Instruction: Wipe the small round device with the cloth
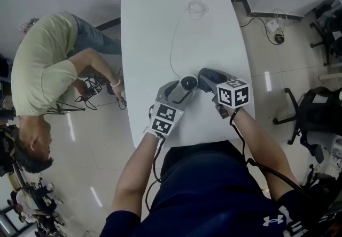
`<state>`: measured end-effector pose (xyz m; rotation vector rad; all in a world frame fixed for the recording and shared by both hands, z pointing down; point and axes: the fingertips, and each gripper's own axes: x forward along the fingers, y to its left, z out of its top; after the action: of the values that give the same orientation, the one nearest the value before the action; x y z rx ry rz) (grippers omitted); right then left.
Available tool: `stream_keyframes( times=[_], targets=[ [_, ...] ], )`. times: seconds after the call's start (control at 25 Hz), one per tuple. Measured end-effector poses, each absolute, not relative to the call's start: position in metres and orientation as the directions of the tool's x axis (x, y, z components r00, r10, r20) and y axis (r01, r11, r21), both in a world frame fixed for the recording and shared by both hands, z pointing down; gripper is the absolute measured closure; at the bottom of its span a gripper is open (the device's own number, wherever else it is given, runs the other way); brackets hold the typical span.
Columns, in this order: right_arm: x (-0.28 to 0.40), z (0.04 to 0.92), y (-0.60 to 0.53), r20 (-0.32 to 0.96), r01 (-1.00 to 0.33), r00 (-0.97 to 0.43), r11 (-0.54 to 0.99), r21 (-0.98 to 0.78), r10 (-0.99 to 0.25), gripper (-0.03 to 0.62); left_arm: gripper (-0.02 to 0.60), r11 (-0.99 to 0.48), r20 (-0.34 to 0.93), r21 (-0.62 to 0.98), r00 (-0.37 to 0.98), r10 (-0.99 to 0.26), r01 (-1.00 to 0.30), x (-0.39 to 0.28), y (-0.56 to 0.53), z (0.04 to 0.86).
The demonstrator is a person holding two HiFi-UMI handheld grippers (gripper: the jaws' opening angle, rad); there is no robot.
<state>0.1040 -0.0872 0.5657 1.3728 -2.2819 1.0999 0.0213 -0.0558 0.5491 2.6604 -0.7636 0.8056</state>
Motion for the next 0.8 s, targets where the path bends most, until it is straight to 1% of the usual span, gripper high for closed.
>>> stream_keyframes(
  times=[0.04,0.12,0.2,0.24,0.32,0.4,0.44,0.52,0.64,0.8],
  targets=[
    [0.104,0.542,-0.093,0.518,-0.831,-0.538,0.312,-0.461,-0.665,0.414,0.339,-0.825,0.571,0.088,0.707,-0.418,-0.558,0.021,-0.056,0.548],
    [0.093,0.491,-0.103,0.436,-0.805,-0.591,0.459,-0.376,-0.679,0.414,0.333,-0.818,0.562,0.092,0.708,-0.429,-0.568,0.021,-0.056,0.545],
    [0.067,0.451,-0.104,0.404,-0.743,-0.661,0.628,-0.233,-0.632,0.414,0.333,-0.813,0.558,0.098,0.708,-0.432,-0.574,0.022,-0.055,0.545],
    [0.051,0.442,-0.100,0.427,-0.695,-0.687,0.703,-0.151,-0.588,0.415,0.333,-0.811,0.559,0.099,0.707,-0.433,-0.576,0.023,-0.054,0.545],
    [0.021,0.448,-0.089,0.532,-0.580,-0.693,0.814,-0.011,-0.487,0.416,0.333,-0.806,0.561,0.102,0.703,-0.437,-0.583,0.025,-0.052,0.545],
    [0.008,0.468,-0.083,0.629,-0.496,-0.653,0.866,0.066,-0.422,0.416,0.333,-0.800,0.562,0.107,0.700,-0.441,-0.590,0.027,-0.051,0.545],
    [0.008,0.477,-0.085,0.652,-0.488,-0.638,0.870,0.070,-0.410,0.416,0.333,-0.798,0.562,0.109,0.699,-0.443,-0.593,0.027,-0.051,0.545],
    [0.013,0.492,-0.093,0.657,-0.530,-0.639,0.848,0.001,-0.400,0.417,0.333,-0.795,0.563,0.110,0.697,-0.445,-0.596,0.027,-0.051,0.544],
    [0.028,0.509,-0.111,0.633,-0.601,-0.676,0.779,-0.178,-0.377,0.418,0.333,-0.790,0.571,0.105,0.687,-0.450,-0.605,0.025,-0.051,0.545],
    [0.051,0.523,-0.134,0.572,-0.647,-0.737,0.617,-0.447,-0.359,0.419,0.334,-0.782,0.576,0.104,0.678,-0.457,-0.615,0.026,-0.050,0.547]
  ],
)
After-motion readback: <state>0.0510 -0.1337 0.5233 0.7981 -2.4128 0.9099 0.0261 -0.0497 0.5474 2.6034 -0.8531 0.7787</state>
